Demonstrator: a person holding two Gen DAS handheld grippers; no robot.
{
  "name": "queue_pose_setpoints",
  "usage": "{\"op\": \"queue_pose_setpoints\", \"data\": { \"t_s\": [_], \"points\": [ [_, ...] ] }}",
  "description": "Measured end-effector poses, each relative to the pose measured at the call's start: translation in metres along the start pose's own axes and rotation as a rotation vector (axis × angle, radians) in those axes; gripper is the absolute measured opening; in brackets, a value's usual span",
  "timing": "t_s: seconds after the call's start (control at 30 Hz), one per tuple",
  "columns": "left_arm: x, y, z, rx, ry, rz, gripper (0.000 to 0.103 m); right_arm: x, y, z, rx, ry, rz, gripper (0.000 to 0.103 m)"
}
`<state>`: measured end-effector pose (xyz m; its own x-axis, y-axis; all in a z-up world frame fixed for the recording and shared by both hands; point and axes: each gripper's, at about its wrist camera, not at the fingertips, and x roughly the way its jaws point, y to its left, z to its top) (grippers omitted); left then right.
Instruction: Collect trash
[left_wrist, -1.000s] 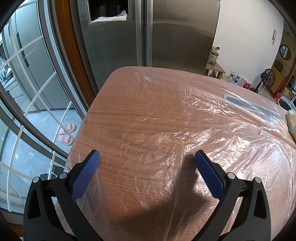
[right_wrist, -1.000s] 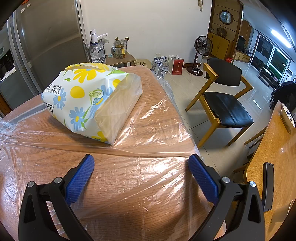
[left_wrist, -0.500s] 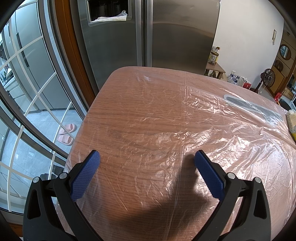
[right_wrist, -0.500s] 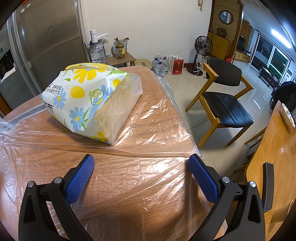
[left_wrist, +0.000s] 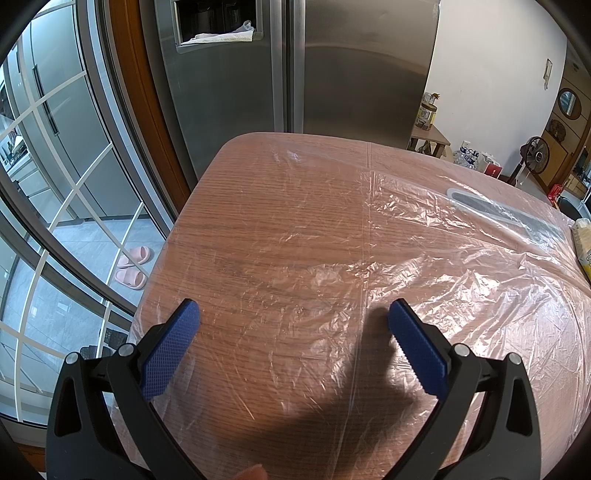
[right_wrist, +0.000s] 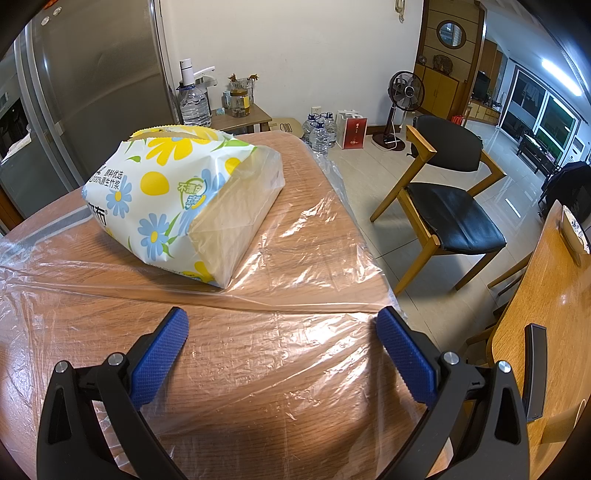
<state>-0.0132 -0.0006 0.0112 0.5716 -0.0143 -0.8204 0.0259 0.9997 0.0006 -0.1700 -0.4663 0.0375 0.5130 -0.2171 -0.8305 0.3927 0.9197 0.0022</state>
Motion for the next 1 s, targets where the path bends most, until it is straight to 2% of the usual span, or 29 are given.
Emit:
{"op": "queue_pose_setpoints", "data": {
  "t_s": [1.0],
  "points": [
    [0.0018, 0.0030, 0.0008, -0.002, 0.000, 0.000, 0.102, 0.0006, 0.0002, 0.0002, 0.000, 0.000, 0.000, 0.099]
  ]
}}
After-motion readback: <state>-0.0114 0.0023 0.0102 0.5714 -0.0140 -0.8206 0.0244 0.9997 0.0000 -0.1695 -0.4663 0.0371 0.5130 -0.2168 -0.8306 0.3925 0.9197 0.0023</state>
